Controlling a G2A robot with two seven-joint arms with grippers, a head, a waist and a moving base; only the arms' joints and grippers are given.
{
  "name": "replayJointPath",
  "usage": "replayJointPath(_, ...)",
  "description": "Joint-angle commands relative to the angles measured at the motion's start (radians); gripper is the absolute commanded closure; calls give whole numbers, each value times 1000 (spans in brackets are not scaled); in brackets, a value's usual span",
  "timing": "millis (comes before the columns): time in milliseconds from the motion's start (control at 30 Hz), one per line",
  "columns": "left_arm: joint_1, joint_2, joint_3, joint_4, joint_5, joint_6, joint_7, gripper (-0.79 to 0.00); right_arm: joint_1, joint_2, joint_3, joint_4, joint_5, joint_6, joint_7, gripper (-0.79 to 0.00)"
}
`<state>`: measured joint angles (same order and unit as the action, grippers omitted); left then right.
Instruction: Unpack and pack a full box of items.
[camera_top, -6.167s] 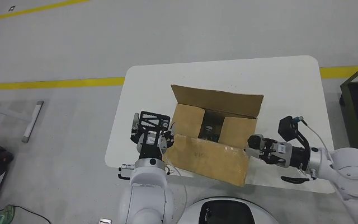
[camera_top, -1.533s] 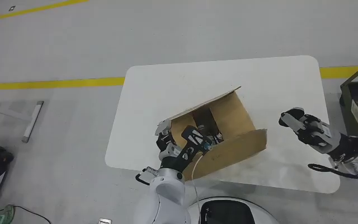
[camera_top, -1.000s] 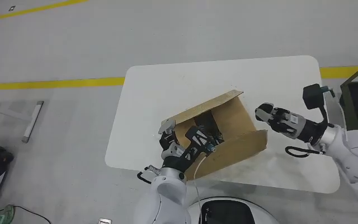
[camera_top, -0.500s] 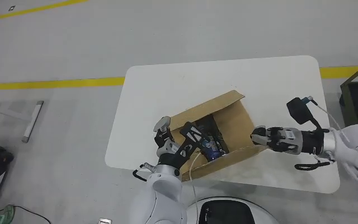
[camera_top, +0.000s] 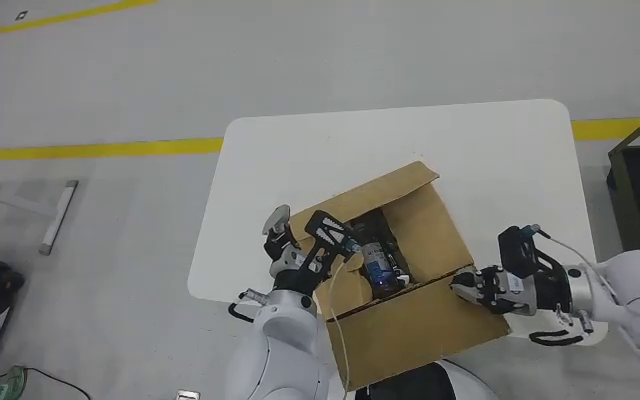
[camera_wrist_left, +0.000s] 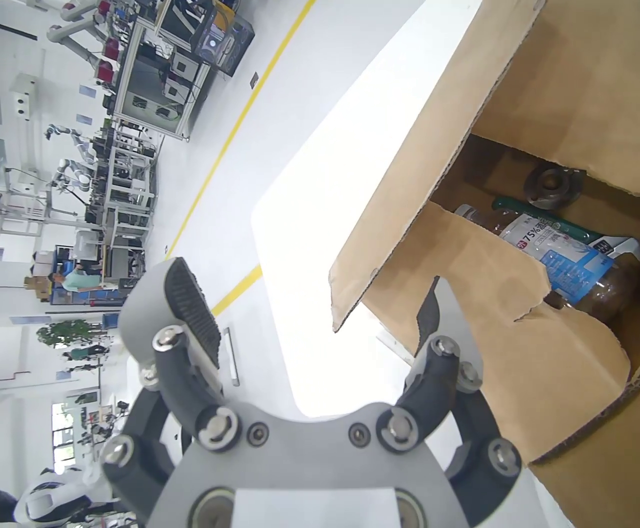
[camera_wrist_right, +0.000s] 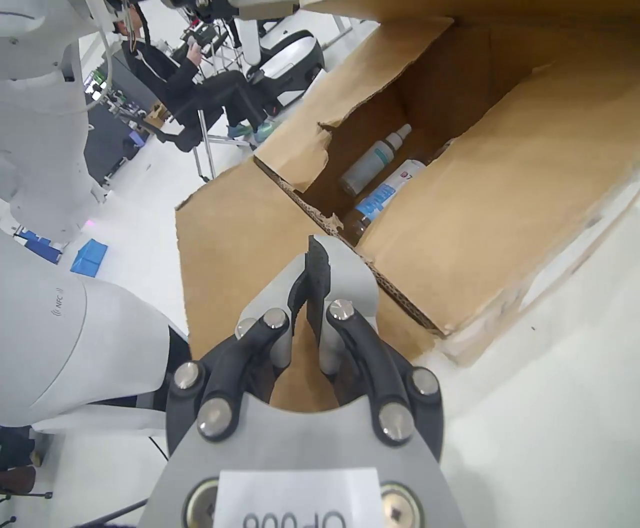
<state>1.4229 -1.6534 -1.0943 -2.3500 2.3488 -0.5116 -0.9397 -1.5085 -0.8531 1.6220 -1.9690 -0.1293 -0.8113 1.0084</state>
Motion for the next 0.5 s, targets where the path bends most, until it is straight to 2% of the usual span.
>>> replayJointPath(0,-1,0,0,0,-3,4,-1,-785,-15,0,1,7,-12,-16,-24,0)
replayJointPath(300,2,2,6,0,-4,22,-6,-785,-41,0,-4,26,-113,-47,-127,0)
replayJointPath(400,2,2,6,0,-4,22,-6,-785,-50,-2,31,20,-84,-80,-219,0)
replayJointPath(467,2,2,6,0,-4,22,-6,-785,-70,-5,79,29,-39,-95,-322,0)
